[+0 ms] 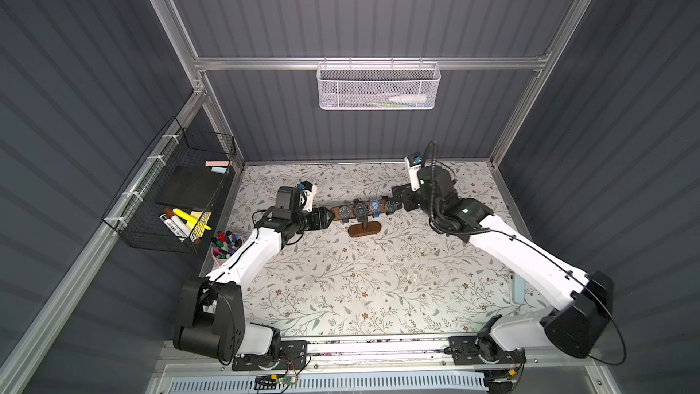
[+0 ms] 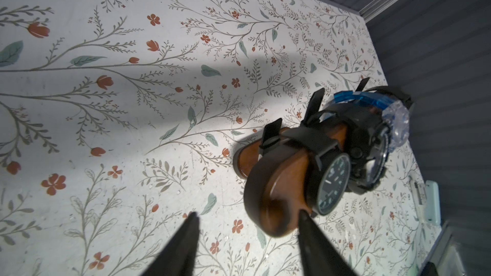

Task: Place watch on stand
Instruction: Place the watch on the stand, then reset both arms

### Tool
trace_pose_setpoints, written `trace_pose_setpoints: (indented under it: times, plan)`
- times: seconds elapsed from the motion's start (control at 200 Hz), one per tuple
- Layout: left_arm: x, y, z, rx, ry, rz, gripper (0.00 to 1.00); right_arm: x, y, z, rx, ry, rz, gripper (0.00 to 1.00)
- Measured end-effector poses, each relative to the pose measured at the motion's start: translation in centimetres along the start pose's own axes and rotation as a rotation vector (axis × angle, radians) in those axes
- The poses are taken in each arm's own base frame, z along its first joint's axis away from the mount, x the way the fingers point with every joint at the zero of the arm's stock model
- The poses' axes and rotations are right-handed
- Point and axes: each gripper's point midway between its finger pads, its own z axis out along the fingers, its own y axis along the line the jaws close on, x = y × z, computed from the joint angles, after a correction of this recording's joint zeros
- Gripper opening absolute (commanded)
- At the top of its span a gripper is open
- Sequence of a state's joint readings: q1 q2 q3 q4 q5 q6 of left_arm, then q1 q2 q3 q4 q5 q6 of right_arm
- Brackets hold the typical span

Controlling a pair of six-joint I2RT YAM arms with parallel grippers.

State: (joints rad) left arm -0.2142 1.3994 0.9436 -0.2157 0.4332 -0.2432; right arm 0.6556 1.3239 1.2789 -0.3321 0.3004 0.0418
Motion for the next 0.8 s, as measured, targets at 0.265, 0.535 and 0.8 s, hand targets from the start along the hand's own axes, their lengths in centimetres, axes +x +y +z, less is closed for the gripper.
trace_pose_setpoints:
  times: [0.265, 0.535, 0.8]
  plan:
    - [-4.6, 1.8, -4.2, -0.207, -0.166, 0.053, 0.99, 3.9, -9.1, -8.6, 0.047, -0.105, 0.261, 0.99]
    - [-2.3, 10.3, -5.3, -0.588, -0.304, -0.005, 0.99, 13.5, -11.7, -8.1, 0.122, 0.022, 0.328, 0.99]
    - [2.4, 17.0, -4.9, -0.845, -0.395, 0.056, 0.99, 18.7, -14.8, -6.4, 0.211, 0.061, 0.427, 0.99]
